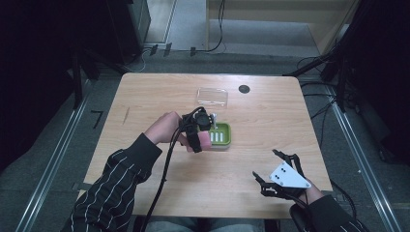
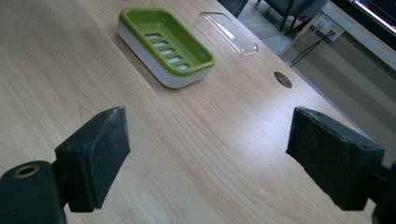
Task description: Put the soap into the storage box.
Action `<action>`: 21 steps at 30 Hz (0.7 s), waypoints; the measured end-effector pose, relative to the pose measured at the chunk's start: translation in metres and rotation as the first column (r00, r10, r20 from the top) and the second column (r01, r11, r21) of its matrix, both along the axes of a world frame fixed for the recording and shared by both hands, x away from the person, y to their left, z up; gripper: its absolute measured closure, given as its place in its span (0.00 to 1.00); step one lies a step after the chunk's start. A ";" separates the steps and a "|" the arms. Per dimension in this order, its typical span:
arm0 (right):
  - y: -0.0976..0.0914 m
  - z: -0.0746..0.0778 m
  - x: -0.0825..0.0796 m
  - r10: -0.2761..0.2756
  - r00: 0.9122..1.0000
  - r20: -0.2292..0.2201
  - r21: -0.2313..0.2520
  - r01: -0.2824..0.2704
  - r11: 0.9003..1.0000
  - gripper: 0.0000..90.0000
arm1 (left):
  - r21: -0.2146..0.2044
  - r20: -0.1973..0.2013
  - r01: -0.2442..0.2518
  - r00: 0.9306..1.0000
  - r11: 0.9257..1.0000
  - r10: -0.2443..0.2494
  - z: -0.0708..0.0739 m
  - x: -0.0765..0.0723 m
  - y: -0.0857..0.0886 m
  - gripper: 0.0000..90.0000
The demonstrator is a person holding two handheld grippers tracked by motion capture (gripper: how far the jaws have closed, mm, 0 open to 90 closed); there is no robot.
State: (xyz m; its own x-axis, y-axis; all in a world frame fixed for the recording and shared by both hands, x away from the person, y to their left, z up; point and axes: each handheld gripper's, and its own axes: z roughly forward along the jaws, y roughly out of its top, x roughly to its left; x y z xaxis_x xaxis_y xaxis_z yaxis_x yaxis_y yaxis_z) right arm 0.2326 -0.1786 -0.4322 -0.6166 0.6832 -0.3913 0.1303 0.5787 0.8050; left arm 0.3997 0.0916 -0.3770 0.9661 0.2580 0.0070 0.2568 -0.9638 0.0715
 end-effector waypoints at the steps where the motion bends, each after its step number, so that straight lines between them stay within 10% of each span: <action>1: 0.000 0.000 0.000 0.000 1.000 -0.001 0.003 0.000 1.000 0.15 | -0.002 0.001 0.000 1.000 1.000 0.000 0.000 0.000 -0.001 0.43; 21: 0.000 -0.001 0.000 -0.002 1.000 -0.006 -0.004 0.002 1.000 0.15 | -0.003 0.021 0.037 0.999 0.999 -0.037 -0.004 0.017 -0.013 0.43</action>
